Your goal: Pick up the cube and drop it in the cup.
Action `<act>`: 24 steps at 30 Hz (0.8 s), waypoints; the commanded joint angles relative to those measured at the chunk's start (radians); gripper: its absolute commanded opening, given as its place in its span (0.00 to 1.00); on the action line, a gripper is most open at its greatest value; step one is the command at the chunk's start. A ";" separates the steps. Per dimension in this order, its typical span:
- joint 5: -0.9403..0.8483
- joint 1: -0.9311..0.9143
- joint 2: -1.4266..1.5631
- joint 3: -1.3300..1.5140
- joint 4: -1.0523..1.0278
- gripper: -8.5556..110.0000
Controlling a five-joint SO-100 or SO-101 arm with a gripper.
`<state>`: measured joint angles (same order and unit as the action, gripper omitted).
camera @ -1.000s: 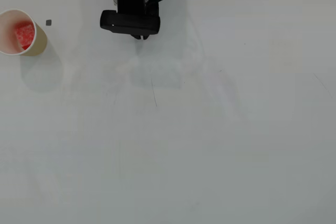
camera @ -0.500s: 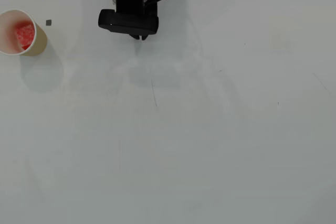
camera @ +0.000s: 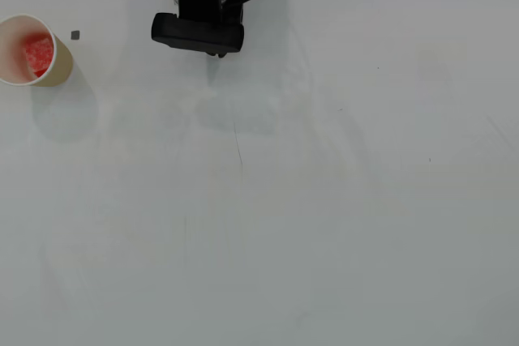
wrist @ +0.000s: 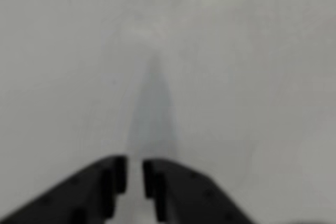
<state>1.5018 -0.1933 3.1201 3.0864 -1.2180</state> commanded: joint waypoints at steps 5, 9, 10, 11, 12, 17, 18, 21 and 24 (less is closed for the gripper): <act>0.009 -0.009 0.020 0.028 0.006 0.07; 0.009 -0.014 0.020 0.028 0.006 0.07; 0.009 -0.012 0.020 0.028 0.006 0.07; 0.009 -0.011 0.020 0.028 0.008 0.07; 0.009 -0.011 0.020 0.028 0.008 0.07; 0.009 -0.018 0.018 0.028 0.009 0.07; 0.009 -0.018 0.018 0.028 0.009 0.07; 0.009 -0.018 0.018 0.028 0.009 0.07; 0.009 -0.018 0.018 0.028 0.009 0.07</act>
<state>1.5018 -0.1963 3.1201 3.0864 -1.2180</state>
